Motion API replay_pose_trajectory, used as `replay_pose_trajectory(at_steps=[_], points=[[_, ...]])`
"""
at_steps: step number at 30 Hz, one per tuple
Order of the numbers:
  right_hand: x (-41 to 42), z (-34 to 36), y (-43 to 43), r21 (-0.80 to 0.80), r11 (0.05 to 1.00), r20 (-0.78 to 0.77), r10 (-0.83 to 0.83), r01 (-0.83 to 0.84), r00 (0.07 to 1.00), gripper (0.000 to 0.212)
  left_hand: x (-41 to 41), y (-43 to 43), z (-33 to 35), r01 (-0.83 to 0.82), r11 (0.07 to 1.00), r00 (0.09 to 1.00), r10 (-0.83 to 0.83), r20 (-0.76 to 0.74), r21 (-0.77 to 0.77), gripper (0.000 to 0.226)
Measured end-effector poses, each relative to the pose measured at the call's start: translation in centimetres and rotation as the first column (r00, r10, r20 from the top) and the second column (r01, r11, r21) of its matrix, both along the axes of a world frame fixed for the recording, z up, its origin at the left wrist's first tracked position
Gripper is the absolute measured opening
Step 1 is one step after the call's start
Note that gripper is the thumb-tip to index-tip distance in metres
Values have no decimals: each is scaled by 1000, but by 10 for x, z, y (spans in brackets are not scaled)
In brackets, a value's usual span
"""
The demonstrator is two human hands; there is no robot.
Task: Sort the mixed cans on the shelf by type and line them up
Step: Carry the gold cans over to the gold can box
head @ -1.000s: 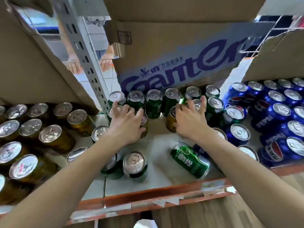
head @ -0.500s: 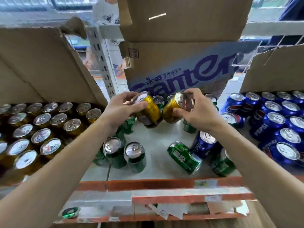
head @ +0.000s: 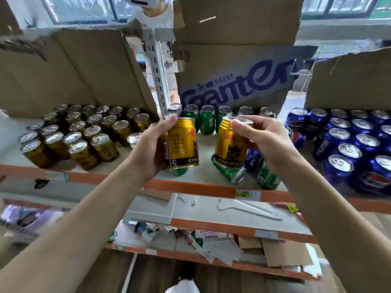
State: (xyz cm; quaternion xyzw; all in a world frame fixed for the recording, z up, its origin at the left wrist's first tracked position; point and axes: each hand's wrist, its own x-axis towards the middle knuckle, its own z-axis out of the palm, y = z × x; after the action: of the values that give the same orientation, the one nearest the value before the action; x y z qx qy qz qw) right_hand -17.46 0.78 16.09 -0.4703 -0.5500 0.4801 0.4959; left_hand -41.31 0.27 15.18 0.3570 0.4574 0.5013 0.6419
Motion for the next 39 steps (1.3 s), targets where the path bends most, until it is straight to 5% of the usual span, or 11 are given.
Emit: replay_pose_trajectory(at_steps=[10, 24, 39], points=[[-48, 2, -31, -42, 992, -32, 115, -117, 993, 39, -42, -59, 1, -205, 979, 979, 205, 21, 15, 35], [-208, 6, -36, -74, 951, 28, 302, -299, 953, 33, -186, -99, -7, -416, 908, 900, 404, 164, 45, 46], [-432, -4, -42, -25, 946, 41, 325, -324, 945, 48, -406, -115, -13, -436, 876, 898, 440, 32, 206, 19]])
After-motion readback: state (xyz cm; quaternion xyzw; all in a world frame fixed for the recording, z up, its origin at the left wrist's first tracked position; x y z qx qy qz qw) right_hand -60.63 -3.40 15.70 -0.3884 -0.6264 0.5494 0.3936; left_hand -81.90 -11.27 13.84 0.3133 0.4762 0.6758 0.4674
